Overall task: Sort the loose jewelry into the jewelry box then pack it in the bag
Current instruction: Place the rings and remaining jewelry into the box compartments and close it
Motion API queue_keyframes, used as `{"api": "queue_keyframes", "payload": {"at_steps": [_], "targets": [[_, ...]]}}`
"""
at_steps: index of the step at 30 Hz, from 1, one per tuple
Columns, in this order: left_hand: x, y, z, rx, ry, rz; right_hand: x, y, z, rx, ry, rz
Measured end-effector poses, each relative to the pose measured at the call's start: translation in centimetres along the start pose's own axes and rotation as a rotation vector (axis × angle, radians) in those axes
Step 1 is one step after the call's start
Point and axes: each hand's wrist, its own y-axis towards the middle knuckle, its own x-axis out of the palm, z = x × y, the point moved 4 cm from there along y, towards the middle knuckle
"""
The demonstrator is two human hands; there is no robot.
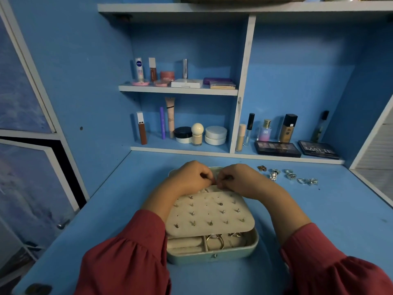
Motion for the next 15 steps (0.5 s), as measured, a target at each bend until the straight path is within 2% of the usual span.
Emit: {"api": "queue_keyframes", "payload": {"at_steps": [5,15], "targets": [[0.1,-0.1,0.2,0.007,-0.058,-0.025,0.0,-0.2,0.2,-0.039,-0.05,0.004],[0.2,-0.4,1.0,0.029,-0.103,-0.081,-1.0,-0.8,1.3,-0.013,0.028,-0.008]]}}
